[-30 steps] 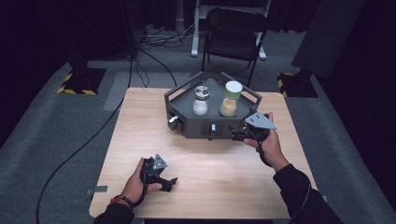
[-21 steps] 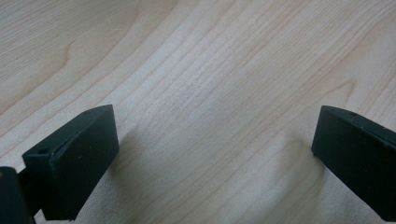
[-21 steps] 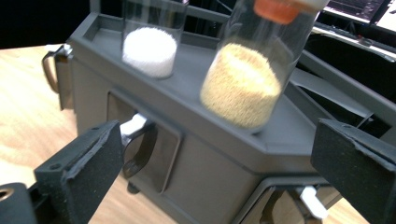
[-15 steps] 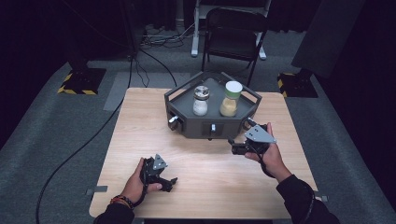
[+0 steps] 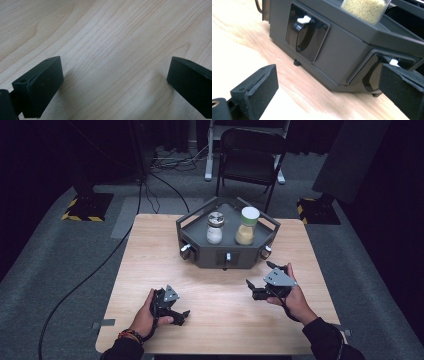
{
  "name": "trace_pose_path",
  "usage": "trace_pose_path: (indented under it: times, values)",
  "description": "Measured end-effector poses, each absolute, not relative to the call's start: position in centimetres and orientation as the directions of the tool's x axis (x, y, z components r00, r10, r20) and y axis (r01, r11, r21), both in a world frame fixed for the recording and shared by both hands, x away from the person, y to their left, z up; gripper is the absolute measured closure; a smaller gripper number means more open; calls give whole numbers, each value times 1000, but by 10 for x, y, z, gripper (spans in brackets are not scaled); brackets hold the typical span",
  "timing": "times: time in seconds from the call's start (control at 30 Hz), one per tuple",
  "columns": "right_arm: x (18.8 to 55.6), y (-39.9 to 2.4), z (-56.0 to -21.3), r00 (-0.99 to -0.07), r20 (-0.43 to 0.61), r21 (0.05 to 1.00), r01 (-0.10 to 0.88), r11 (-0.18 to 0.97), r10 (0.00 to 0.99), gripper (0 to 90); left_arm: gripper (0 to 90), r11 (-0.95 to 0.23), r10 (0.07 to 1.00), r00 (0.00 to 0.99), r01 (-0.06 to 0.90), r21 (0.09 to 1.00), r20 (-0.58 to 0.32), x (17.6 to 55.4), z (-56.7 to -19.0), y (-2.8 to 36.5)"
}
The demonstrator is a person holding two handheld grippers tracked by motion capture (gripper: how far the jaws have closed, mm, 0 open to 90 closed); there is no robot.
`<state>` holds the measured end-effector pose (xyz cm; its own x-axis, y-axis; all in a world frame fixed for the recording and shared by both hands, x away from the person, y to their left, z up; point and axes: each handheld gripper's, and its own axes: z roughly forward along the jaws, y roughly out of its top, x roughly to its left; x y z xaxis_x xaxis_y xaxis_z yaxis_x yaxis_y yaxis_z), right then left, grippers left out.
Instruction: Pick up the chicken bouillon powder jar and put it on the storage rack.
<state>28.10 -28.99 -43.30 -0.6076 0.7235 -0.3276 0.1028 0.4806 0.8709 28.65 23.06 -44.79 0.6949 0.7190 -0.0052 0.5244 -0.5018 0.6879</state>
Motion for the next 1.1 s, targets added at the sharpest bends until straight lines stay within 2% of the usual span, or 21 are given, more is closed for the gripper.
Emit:
trace_pose_path:
  times: [0.5, 0.73, 1.1]
  values:
    - [273, -307, -448, -679, -337, 795, 166, 584, 652, 23, 1, -504, 718, 696, 523, 687, -3, 287, -448, 231]
    - [272, -317, -452, -708, -306, 762, 218, 609, 637, 24, 1, -502, 719, 695, 524, 688, -5, 287, -448, 231]
    - [284, -337, -454, -737, -199, 741, 318, 592, 646, 24, 0, -505, 716, 699, 522, 687, -5, 287, -448, 231]
